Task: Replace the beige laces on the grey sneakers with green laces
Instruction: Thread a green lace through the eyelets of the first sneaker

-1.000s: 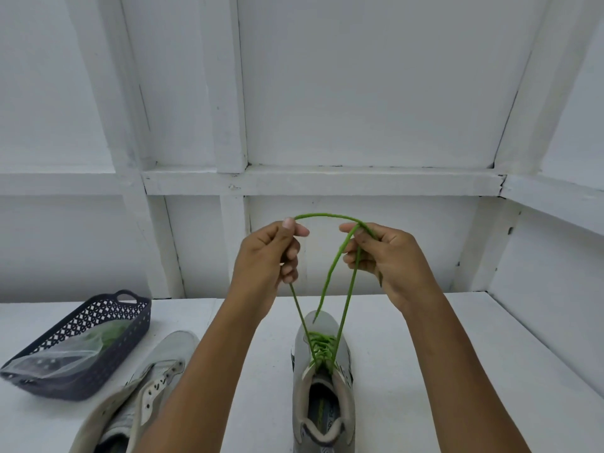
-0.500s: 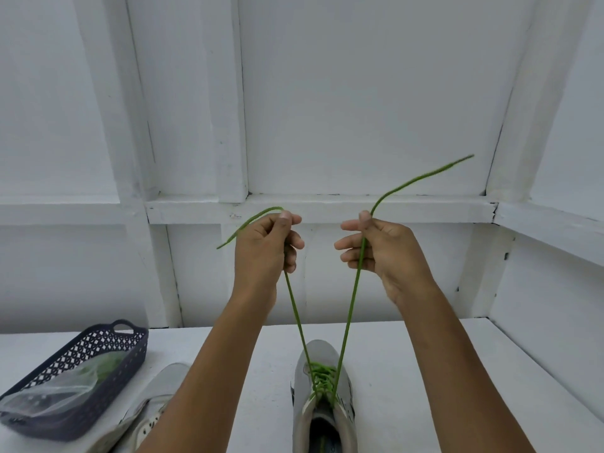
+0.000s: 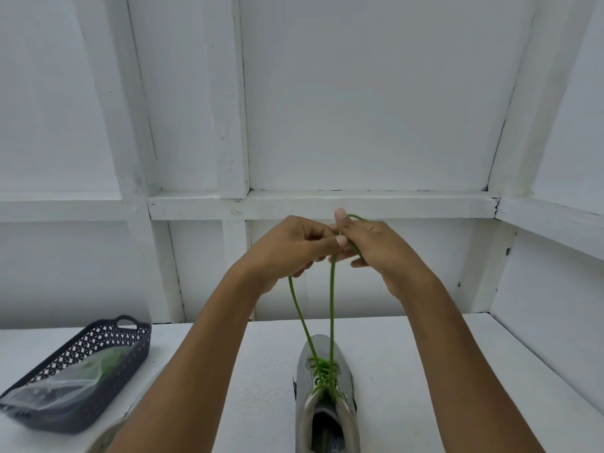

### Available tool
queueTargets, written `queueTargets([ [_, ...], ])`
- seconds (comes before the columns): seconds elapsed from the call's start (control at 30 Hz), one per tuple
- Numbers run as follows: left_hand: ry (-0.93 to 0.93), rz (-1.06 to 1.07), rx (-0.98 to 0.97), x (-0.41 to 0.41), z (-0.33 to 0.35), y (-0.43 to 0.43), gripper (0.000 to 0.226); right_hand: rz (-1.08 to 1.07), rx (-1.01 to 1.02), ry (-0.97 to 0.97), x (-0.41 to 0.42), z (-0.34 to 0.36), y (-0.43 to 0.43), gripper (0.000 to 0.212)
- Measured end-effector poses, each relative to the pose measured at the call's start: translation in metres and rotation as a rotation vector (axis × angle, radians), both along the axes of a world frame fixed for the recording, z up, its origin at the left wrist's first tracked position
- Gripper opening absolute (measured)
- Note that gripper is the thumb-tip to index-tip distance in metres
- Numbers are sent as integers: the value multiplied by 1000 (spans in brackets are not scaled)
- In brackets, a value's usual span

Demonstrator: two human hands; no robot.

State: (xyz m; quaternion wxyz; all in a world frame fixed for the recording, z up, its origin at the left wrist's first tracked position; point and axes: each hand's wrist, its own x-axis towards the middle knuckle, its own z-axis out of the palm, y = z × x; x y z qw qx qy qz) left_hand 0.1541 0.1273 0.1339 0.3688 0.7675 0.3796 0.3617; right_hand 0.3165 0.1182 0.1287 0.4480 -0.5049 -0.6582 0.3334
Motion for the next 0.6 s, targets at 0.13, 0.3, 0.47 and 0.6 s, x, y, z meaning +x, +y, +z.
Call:
queueTargets([
  [0.13,59,-33,-49,-3,1,0,35,21,-20,-8,1,-4,-6,39],
  [0.3,-31,14,-9,-4,1,2,36,175,-188,27,9,-16,-6,56],
  [0.47,-67,149,109,-4,-8,13,32,341,-272,148,17,-36,-3,42],
  [0.6,-185,137,64,-4,-15,15,26,355,-286,278,16,-45,-3,21],
])
